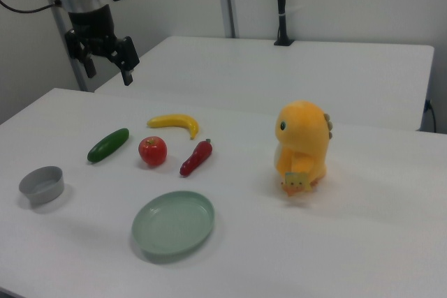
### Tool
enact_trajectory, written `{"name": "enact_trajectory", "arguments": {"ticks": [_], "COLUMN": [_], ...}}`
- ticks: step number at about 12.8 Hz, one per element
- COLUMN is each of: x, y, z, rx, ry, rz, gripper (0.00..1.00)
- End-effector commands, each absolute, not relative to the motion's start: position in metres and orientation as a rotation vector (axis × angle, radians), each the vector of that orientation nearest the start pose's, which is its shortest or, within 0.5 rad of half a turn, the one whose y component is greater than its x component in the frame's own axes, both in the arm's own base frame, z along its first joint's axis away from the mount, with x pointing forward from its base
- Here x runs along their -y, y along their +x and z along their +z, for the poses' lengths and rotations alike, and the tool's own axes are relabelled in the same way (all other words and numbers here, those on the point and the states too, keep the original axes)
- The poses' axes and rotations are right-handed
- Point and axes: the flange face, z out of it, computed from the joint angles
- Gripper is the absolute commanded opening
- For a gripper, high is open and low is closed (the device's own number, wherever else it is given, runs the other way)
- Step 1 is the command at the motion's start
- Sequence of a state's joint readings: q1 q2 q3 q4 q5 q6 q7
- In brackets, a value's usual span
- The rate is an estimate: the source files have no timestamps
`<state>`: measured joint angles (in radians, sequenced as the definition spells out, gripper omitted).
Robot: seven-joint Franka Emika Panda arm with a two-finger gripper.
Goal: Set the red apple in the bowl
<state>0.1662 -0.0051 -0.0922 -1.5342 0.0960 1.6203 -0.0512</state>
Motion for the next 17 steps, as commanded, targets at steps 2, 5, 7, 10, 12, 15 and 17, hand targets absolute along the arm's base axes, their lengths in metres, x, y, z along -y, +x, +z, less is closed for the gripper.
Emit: {"name": "enact_trajectory", "arguments": {"ticks": [2,5,7,10,12,15,17], "x": [-0.0544,-0.0535,-0.0528,-0.0519,-0.0512,-0.0529,-0.053], "y": [0.5515,0.5521,0.5524,0.5525,0.5515,0.5484,0.5449], "z": [0.6411,0.6416,0.6406,0.6399,0.6401,0.6366,0.6343], "rx": [0.212,0.209,0.216,0.221,0.221,0.253,0.279], "ry": [-3.027,-3.027,-3.027,-3.027,-3.026,-3.025,-3.024], "rz": [-0.133,-0.14,-0.136,-0.135,-0.128,-0.083,-0.035], "gripper": [1.0,1.0,1.0,1.0,1.0,1.0,1.0]}}
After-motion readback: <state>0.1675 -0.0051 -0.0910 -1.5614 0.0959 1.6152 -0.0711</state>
